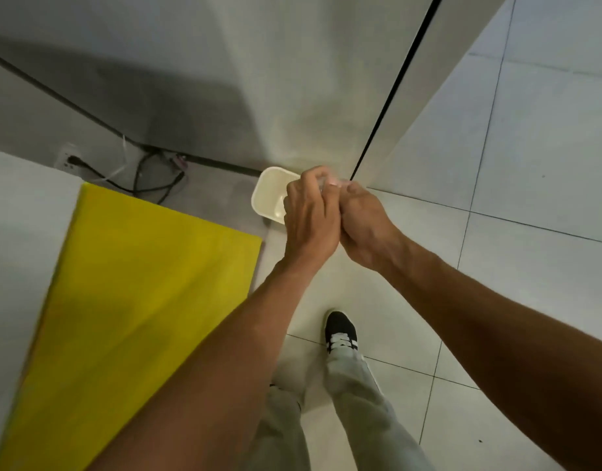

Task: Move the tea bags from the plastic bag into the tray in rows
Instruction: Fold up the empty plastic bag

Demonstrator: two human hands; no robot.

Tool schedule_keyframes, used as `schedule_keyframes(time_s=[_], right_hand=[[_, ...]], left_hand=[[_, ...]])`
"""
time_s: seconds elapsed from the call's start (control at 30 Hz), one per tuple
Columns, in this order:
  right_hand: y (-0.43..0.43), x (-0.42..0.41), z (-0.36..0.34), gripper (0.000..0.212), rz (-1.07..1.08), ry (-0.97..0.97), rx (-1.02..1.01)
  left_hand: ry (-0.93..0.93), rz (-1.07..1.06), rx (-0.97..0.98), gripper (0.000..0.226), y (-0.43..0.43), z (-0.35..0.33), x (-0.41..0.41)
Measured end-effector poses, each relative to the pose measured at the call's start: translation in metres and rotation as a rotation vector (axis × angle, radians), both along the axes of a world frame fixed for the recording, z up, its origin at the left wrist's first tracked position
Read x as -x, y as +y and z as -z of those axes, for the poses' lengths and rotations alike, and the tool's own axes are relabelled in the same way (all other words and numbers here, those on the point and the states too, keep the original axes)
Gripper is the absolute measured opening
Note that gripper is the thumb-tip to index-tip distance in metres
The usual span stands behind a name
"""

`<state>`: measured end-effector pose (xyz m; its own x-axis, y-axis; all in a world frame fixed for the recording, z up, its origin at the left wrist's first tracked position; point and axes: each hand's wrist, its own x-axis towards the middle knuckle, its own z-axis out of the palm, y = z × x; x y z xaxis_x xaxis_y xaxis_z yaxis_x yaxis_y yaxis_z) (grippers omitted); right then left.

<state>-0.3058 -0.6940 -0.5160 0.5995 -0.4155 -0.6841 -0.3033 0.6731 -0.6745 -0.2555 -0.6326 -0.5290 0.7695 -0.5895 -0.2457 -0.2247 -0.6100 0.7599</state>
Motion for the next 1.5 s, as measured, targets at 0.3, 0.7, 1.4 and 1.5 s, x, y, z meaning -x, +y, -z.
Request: schedule_keyframes(time_s=[0.3,0.7,1.4,1.5], right_hand=[[-0.02,-0.035,0.158,0.038,0.084,0.155,0.122],[-0.031,-0.06,0.273,0.023,-0.318,0.276,0.761],[-0.044,-0.079,0.24,0.037,-0.833,0.468,0.834],[-0.041,-0.08,0.24,0.047,-1.012,0.539,0.815]], left_hand=[[0.246,-0.239,0.014,0.022,-0.011,0.128,-0.025],[0.601,-0.21,-0.249,0.04,-0.006,0.24,-0.093],[0.471,-0.171,-0.27,0.047,0.017,0.208,-0.131],[0.462,-0.148,-0.28,0.049,0.019,0.194,-0.126]])
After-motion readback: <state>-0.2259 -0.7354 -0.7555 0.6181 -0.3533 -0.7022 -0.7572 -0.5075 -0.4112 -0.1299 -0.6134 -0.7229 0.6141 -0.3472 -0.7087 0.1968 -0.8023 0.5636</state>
